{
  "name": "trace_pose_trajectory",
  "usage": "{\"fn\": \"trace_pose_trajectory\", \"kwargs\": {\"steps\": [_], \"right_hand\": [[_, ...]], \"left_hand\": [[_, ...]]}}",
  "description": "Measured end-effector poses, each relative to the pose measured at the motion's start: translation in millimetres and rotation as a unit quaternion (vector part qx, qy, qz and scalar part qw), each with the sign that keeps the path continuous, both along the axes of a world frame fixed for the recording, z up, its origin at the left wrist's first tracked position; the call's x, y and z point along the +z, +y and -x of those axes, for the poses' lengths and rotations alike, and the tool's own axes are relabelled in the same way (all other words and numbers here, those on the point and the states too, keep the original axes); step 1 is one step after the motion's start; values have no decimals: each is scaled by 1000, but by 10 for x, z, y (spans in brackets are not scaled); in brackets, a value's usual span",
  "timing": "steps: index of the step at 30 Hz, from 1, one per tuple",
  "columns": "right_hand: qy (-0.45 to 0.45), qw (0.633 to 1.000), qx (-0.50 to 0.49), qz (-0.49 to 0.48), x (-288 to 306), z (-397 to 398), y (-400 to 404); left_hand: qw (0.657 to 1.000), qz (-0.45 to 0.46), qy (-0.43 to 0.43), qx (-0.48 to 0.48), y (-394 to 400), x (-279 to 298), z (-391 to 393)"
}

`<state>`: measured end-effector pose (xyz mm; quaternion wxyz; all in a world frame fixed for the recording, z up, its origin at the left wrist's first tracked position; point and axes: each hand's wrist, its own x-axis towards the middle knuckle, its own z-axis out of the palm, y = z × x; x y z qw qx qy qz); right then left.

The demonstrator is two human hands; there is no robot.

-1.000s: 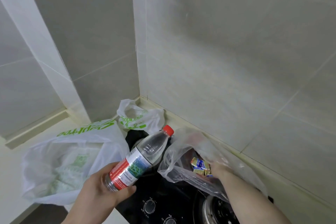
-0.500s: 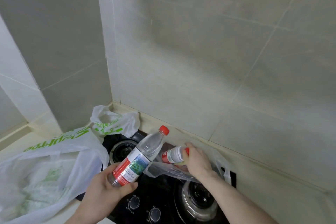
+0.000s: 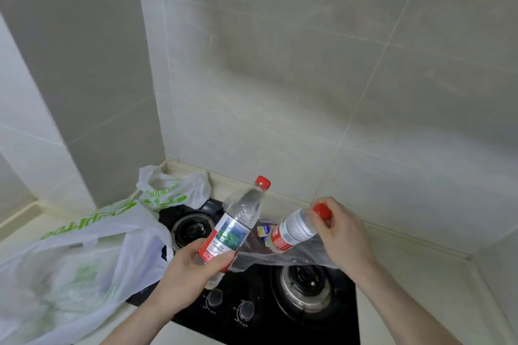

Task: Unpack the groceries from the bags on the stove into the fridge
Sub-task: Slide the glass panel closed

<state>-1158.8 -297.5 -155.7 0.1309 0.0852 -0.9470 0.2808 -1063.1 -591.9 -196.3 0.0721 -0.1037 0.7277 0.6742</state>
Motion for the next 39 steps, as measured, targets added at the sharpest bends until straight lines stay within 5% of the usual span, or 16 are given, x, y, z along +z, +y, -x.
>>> {"fn": "trace_pose_trajectory", "kwargs": {"steps": [3, 13, 23, 33, 39], "right_hand": [[-10, 999, 7, 31, 91, -233, 58], [-107, 989, 20, 95, -72, -966, 216], [-120, 970, -144, 154, -53, -1615, 427], [-39, 885, -398, 238, -45, -2685, 425], [14, 820, -506, 267, 4, -3666, 552]], "left_hand": [[999, -40, -10, -33, 56, -22, -70], [994, 31, -16, -105, 281, -103, -213], [946, 135, 36, -291, 758, -336, 280], [907, 106, 59, -404, 1768, -168, 266], [831, 132, 108, -530, 2473, 11, -296]]}}
